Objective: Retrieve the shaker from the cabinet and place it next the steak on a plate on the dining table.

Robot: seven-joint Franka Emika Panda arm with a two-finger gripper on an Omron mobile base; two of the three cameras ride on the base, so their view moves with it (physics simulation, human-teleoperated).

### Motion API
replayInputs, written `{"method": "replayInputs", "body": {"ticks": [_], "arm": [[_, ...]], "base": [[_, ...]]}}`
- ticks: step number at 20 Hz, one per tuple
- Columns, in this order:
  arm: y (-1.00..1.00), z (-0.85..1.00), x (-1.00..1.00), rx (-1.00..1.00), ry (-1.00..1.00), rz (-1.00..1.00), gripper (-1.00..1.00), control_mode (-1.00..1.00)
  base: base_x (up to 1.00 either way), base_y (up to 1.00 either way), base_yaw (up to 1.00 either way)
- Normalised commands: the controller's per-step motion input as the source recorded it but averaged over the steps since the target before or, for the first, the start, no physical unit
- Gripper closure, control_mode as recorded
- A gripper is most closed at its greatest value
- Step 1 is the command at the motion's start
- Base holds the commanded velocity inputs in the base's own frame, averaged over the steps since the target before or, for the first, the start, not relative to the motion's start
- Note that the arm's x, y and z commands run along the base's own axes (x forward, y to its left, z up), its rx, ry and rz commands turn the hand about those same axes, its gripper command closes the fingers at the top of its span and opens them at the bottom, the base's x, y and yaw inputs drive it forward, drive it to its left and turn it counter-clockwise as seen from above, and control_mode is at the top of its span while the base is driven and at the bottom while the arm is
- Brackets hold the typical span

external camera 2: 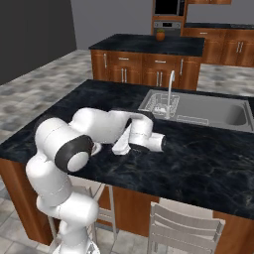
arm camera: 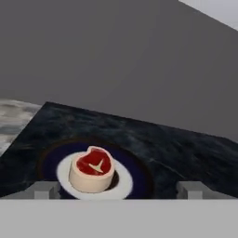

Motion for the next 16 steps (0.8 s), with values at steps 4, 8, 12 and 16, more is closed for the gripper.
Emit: {"method": "replayInputs", "body": {"ticks": [4, 8, 12, 16], "arm": [[-0.16, 0.88, -0.73, -0.06, -0.30, 0.20, -1.00, -1.00], [-0.11, 0.84, -1.00, -0.13, -0.47, 0.18, -1.00, -1.00], [-0.02, 0.57, -1.00, -0.16, -0.50, 0.17, -1.00, -1.00], [0.23, 0.43, -0.86, -0.31, -0.54, 0.09, -1.00, -1.00]], "base": [[0.00, 0.00, 0.00], [0.00, 0.00, 0.00], [0.00, 0.00, 0.00], [0.00, 0.00, 0.00]]}}
